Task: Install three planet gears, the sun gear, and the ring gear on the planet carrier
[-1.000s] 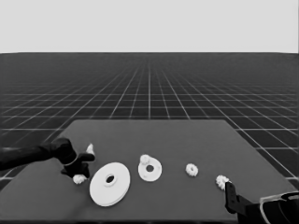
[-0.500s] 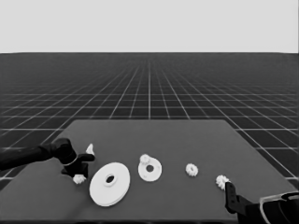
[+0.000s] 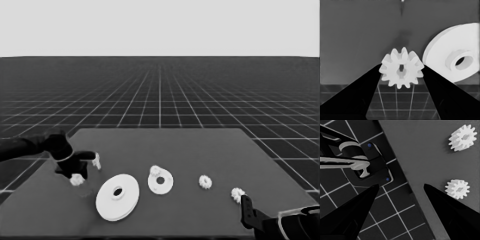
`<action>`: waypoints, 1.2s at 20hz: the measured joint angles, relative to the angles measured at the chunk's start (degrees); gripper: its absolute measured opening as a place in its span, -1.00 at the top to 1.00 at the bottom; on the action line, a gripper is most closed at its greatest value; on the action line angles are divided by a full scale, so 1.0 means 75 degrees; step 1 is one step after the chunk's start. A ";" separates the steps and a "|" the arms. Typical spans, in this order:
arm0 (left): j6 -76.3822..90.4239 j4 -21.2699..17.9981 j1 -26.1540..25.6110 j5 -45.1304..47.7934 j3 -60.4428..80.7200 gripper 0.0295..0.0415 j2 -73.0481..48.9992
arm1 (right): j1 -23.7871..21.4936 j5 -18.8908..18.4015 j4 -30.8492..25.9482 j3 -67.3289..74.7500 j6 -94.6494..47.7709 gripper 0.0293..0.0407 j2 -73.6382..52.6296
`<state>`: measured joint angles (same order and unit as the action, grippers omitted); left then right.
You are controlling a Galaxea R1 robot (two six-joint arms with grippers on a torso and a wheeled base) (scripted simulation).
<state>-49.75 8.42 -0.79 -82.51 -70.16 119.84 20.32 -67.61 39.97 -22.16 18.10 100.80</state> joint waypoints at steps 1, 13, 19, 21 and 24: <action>0.0000 -0.0009 0.0010 -0.0007 0.0001 0.72 -0.0001 | 0.0000 0.0000 0.0000 0.0000 0.0000 -0.61 0.0000; -0.4863 0.0857 -0.0481 -0.0887 -0.1722 0.73 0.6632 | 0.0000 0.0000 0.0000 0.0000 0.0000 -0.61 0.0000; -0.4500 0.1558 -0.1232 -0.0694 -0.2267 0.73 0.6755 | 0.0000 0.0000 0.0000 0.0000 0.0000 -0.61 0.0000; -0.4489 0.1577 -0.1253 -0.0686 -0.2285 0.73 0.6759 | 0.0000 0.0000 0.0000 0.0000 0.0000 -0.61 0.0000; -0.4485 0.1585 -0.1261 -0.0683 -0.2292 -0.26 0.6761 | 0.0000 0.0000 0.0000 0.0000 0.0000 -0.61 0.0000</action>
<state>-83.39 20.31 -10.24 -87.63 -87.36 170.55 20.32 -67.61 39.97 -22.16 18.10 100.80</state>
